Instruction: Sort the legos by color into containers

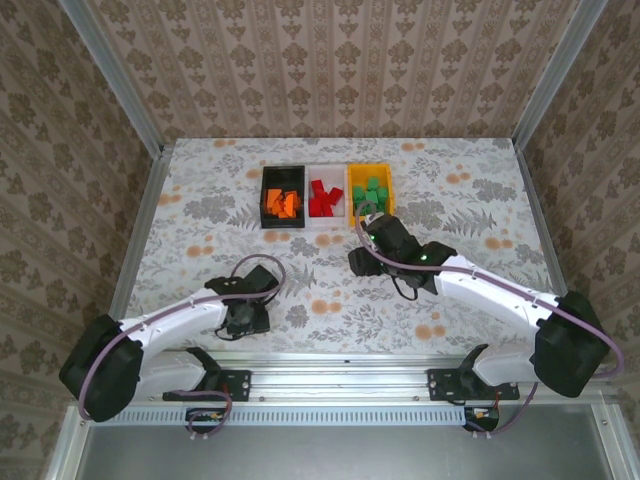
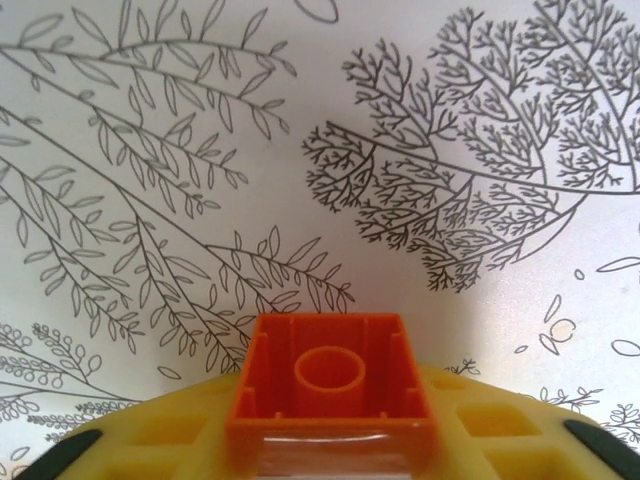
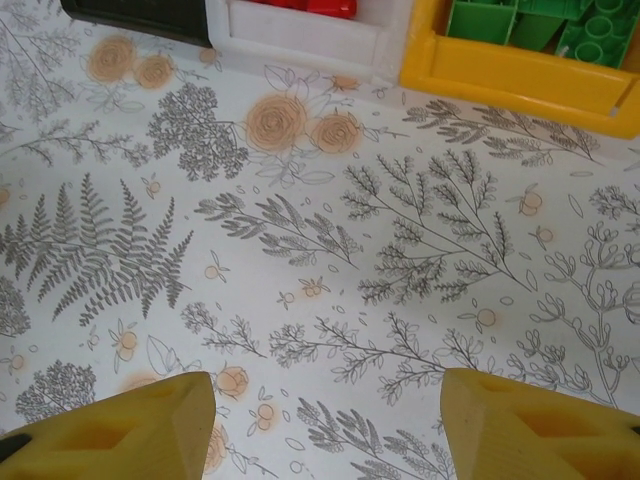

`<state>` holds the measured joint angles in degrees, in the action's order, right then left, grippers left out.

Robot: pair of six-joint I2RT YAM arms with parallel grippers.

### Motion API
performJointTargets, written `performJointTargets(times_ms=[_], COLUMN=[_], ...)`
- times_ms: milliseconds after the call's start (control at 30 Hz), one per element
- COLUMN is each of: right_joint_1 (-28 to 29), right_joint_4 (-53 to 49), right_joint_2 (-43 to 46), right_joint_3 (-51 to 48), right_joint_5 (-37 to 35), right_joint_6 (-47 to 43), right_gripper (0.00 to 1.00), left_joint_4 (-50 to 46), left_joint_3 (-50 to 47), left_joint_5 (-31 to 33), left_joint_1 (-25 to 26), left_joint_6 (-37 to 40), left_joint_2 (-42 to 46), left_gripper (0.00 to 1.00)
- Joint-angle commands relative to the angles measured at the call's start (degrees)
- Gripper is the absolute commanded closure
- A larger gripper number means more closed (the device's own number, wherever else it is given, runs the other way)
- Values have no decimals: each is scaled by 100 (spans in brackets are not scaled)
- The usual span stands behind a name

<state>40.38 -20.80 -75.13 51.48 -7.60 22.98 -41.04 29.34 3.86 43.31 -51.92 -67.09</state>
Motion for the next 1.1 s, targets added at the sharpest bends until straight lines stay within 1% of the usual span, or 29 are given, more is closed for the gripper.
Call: performJointTargets(times_ms=[0, 67, 167, 233, 300, 333, 400, 500, 600, 700, 833, 900, 967, 1033, 1067], right_joint_1=[-21, -22, -22, -22, -43, -69, -141, -267, -311, -355, -425, -452, -478, -492, -496], right_joint_4=[-39, -55, -74, -83, -44, 3, 125, 328, 428, 383, 310, 271, 244, 183, 164], right_joint_2=[168, 197, 295, 389, 503, 573, 693, 917, 1077, 1140, 1256, 1348, 1408, 1447, 1472], right_joint_3=[-138, -164, -229, -307, -449, -547, -776, -1090, -1300, -1381, -1447, -1481, -1501, -1510, -1510], right_joint_5=[-174, -165, -137, -137, -129, -128, -106, 1, 25, 11, 13, -5, 20, 29, 49], right_joint_6=[105, 100, 91, 98, 131, 178, 285, 486, 588, 560, 502, 472, 449, 410, 387], right_gripper=[38, 38, 38, 38, 38, 38, 38, 38, 38, 38, 38, 38, 38, 37, 37], left_joint_4=[729, 727, 478, 265, 119, 69, 40, -31, 114, 143, -121, -298, -398, -551, -600], left_joint_3=[-157, -103, 205, 621, 1184, 1540, 2259, 3531, 4769, 5892, 7282, 7878, 8268, 8580, 8688], left_joint_5=[41, 41, 131, 234, 241, 209, 100, 11, -396, -663, -702, -605, -534, -509, -472], left_joint_1=[-79, -111, -115, -151, -340, -515, -812, -1213, -1606, -1902, -2063, -2085, -2096, -2115, -2116], left_joint_6=[251, 294, 400, 575, 839, 1028, 1381, 1887, 2267, 2496, 2712, 2793, 2823, 2802, 2815], left_joint_2=[-265, -313, -268, -226, -325, -465, -839, -1674, -2729, -3736, -4916, -5339, -5603, -5780, -5830], left_gripper=[64, 71, 75, 76, 76, 76, 76, 77, 78, 79, 79, 77, 74, 65, 59])
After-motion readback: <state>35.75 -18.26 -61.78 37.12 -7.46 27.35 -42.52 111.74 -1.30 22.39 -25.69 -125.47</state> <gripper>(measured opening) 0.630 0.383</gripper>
